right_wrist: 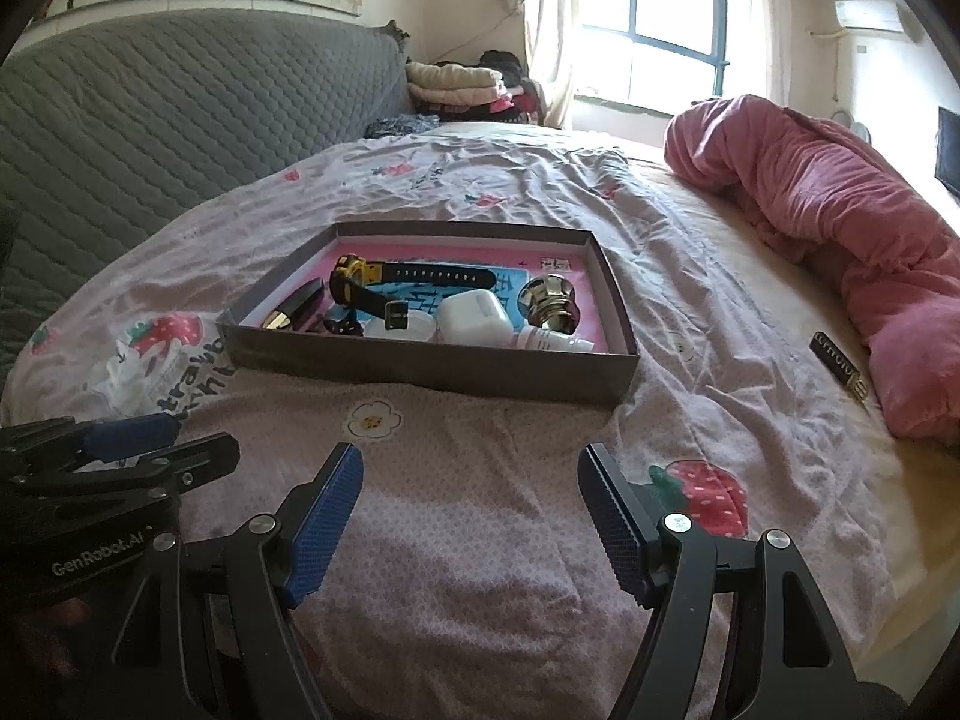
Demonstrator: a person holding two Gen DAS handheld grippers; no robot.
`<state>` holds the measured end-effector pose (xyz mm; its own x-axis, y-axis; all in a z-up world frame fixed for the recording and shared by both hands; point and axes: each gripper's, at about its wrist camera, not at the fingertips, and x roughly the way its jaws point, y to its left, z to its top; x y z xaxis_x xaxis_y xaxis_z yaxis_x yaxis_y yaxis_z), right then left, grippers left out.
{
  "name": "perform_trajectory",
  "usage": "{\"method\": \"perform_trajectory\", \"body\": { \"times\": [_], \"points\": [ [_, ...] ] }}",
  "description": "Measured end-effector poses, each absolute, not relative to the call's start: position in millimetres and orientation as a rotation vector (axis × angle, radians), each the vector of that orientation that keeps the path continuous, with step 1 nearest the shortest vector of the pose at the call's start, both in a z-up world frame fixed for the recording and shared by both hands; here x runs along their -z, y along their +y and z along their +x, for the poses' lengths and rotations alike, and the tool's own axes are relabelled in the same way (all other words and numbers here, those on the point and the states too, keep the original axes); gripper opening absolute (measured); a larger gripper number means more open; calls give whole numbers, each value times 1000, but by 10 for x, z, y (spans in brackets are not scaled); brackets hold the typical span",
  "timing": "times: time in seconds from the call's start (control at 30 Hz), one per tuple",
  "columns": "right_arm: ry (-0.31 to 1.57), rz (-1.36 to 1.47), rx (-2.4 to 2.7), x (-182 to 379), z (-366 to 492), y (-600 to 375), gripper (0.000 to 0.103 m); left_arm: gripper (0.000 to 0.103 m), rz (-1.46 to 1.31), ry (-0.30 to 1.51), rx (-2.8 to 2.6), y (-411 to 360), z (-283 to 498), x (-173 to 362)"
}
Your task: Organize rigid objects
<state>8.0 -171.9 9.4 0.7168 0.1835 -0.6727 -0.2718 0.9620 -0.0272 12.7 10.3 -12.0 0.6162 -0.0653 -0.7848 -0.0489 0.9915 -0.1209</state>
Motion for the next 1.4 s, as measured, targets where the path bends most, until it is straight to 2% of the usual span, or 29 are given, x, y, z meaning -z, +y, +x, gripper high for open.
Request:
{"method": "perform_trajectory", "body": {
  "times": [1.4],
  "points": [
    [750,-134,-253,-61,166,-1720,75,50,-129,895,10,98,169,149]
  ]
}}
